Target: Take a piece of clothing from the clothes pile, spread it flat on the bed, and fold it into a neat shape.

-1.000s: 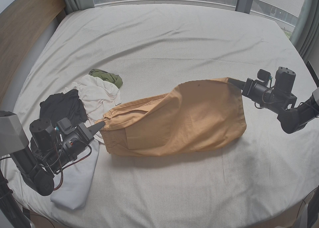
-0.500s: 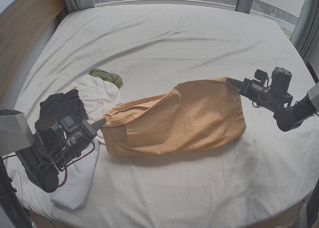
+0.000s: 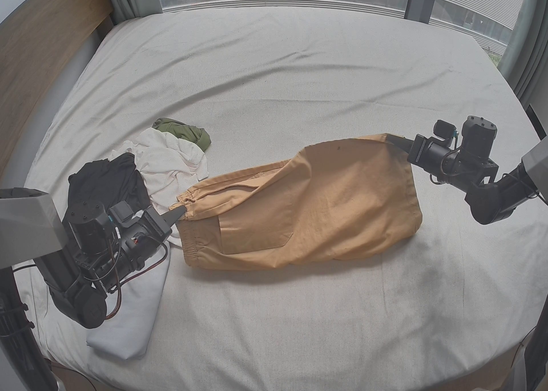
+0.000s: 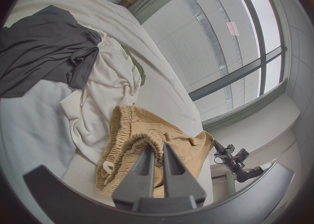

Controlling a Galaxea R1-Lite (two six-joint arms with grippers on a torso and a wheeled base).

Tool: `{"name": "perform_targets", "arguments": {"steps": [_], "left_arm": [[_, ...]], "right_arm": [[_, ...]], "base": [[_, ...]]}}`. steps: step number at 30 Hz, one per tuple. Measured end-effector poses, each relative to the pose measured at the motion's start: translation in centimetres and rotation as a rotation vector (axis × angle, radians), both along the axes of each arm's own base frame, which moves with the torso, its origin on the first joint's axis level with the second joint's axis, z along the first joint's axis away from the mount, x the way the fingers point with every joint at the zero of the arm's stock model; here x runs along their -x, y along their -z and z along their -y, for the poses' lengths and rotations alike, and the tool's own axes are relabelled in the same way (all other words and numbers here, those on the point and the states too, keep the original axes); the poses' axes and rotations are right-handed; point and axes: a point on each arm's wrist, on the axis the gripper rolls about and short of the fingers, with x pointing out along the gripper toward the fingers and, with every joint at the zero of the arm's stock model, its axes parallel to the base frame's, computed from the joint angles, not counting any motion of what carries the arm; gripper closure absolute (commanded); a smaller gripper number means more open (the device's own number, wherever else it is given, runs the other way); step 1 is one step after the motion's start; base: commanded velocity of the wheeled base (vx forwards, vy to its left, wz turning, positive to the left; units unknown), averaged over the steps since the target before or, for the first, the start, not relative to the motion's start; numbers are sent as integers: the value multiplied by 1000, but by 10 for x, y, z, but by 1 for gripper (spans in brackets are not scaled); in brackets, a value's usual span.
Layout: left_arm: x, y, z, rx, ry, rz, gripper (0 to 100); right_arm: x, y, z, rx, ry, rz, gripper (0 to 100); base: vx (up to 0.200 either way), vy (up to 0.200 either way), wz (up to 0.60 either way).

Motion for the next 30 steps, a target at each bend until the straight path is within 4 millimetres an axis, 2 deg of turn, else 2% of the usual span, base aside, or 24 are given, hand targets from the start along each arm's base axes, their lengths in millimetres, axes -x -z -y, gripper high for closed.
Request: {"name": "perform_targets", "arguments": {"steps": [23, 24, 25, 26, 30], "left_arm": [[-13, 5, 2, 6, -3, 6, 100], [-13, 5, 2, 7, -4, 6, 100], [-13, 5, 2, 7, -4, 5, 100], [-13, 5, 1, 7, -4, 5, 0], [-13, 5, 1, 8, -6, 6, 0]], "right_arm": [[-8, 6, 3, 0, 10, 3, 100], [-8, 6, 3, 1, 10, 2, 0], [-8, 7, 3, 1, 10, 1, 0], [-9, 7, 3, 0, 9, 2, 0], [-13, 8, 1, -1, 10, 13, 0]], "base": [[0, 0, 0], [0, 0, 0], [0, 0, 0], [0, 0, 0], [0, 0, 0]]}}
